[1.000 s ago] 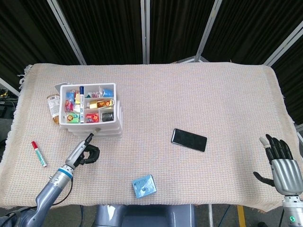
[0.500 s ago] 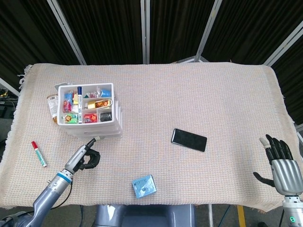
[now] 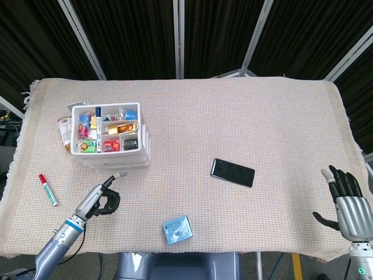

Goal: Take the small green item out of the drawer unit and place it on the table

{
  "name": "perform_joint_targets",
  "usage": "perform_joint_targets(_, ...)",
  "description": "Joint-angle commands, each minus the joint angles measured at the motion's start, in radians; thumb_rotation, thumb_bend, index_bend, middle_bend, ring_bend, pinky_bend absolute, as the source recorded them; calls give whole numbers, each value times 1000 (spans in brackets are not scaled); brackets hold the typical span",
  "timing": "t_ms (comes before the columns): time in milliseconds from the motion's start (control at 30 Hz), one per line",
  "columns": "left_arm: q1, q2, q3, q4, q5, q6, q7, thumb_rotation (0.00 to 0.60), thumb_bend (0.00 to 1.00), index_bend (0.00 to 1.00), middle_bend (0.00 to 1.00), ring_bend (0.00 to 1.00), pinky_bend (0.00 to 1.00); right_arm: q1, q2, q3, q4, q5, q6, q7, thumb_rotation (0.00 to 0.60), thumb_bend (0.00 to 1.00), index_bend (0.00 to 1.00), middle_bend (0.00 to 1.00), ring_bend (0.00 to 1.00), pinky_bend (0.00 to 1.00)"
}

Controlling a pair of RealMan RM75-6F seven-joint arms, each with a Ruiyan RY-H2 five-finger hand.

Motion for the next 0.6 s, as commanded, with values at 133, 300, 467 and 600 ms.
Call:
perform_joint_targets(133,43,5,-9,16,17,105,221,600,637,51,810,832,741,0,0,-1,-1,-1,0,-1,600,21,0,0,0,0)
perform_joint_targets(300,94,4,-42,-44,-22,205,563,600,637,42,810,832,741,0,-2,-3,-2,-5,-1,-7,600,21,0,0,0,0)
perform_joint_targets(467,119,16,-65,-88,-49,259,716,600,637,63,810,831,741,-1,-2,-5,-3,-6,-2,-10,600,21,0,0,0,0)
perform_joint_targets(600,130,23,-79,-107,-69,282,774,600,637,88,810,832,741,-1,-3,-5,-4,-6,-3,-12,600,21,0,0,0,0)
